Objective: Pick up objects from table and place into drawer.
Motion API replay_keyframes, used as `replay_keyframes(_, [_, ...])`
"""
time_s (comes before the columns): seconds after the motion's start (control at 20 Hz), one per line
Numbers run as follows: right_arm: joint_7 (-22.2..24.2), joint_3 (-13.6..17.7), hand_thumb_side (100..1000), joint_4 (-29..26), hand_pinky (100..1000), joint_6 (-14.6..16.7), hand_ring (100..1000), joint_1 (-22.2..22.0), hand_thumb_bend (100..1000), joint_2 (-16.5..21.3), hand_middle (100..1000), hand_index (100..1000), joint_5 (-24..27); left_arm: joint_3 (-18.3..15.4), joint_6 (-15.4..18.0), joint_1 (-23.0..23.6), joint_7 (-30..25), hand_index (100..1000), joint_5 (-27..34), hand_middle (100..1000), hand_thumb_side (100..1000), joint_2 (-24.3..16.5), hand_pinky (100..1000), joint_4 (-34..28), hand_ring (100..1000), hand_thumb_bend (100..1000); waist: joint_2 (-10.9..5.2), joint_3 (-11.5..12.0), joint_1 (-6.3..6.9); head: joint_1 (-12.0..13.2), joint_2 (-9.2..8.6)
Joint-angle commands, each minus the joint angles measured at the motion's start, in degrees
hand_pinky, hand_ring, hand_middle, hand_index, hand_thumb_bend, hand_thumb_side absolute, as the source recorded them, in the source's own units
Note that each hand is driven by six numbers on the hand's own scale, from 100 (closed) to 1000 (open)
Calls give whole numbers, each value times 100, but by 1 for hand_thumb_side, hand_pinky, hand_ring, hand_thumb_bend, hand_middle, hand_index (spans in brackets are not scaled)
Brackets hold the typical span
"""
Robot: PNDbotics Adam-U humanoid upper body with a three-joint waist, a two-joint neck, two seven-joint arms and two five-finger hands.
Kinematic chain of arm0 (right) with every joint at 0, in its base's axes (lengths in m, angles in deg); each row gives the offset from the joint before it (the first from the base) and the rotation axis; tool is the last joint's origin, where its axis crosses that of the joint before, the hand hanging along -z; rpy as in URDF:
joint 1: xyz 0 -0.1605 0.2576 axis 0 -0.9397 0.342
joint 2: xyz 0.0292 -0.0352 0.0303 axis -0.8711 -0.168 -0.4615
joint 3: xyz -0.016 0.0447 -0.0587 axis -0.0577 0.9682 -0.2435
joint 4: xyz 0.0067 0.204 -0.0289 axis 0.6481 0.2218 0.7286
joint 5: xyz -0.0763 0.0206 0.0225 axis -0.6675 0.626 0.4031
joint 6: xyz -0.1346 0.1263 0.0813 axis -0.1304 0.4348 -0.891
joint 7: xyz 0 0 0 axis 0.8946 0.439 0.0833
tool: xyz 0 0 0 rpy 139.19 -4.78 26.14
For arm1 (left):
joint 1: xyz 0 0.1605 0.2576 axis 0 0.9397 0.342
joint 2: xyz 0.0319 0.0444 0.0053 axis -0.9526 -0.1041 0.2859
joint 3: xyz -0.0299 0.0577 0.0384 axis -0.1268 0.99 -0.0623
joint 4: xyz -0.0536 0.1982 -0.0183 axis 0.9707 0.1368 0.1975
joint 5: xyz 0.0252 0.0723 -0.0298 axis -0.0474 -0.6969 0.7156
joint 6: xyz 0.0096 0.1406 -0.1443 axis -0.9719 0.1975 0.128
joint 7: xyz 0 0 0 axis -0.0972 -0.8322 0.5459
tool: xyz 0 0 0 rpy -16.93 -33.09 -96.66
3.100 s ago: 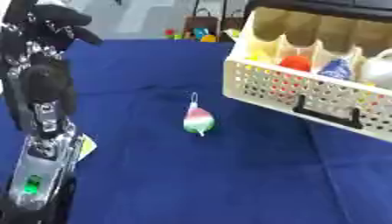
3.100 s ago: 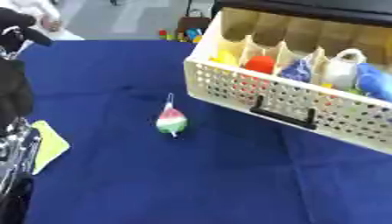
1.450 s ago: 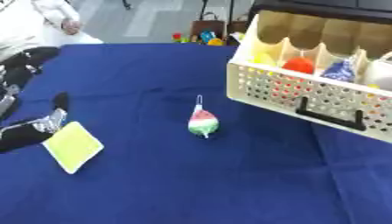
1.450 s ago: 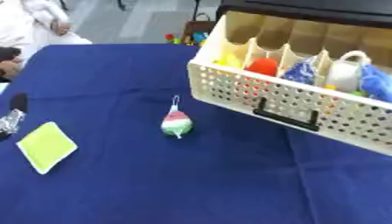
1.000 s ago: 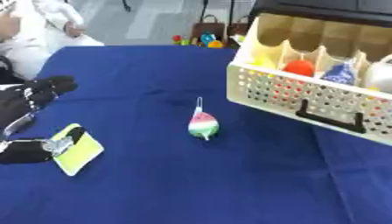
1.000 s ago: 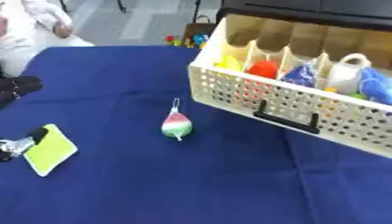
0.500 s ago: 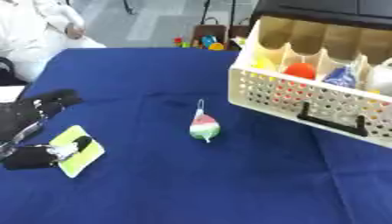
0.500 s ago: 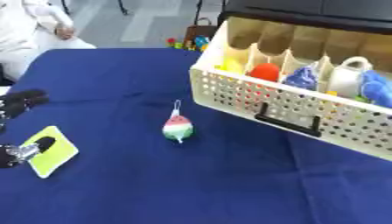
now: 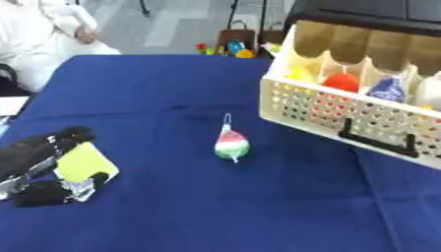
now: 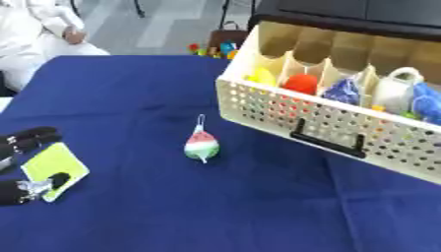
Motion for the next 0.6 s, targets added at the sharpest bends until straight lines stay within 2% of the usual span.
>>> replay_keyframes(0.05, [-33, 13, 657, -54, 585, 34, 604, 81, 100, 91, 606, 730, 33, -6, -106, 31, -103, 1000, -79, 1000, 1000, -107, 785, -72, 969, 472, -65, -1, -14, 37, -75])
replay_keyframes(0.3, [-55, 11, 656, -54, 586, 31, 601, 83, 100, 84, 604, 728, 34, 102, -352, 109, -295, 1000, -283, 1000, 1000, -185, 802, -72, 985, 517, -49, -9, -17, 63, -95])
replay_keyframes(0.6, [-72, 6, 658, -54, 587, 26, 599, 84, 100, 74, 603, 728, 32, 217, -451, 87, -325, 1000, -571, 1000, 1000, -271, 811, 17, 993, 531, -36, -16, -12, 95, -114])
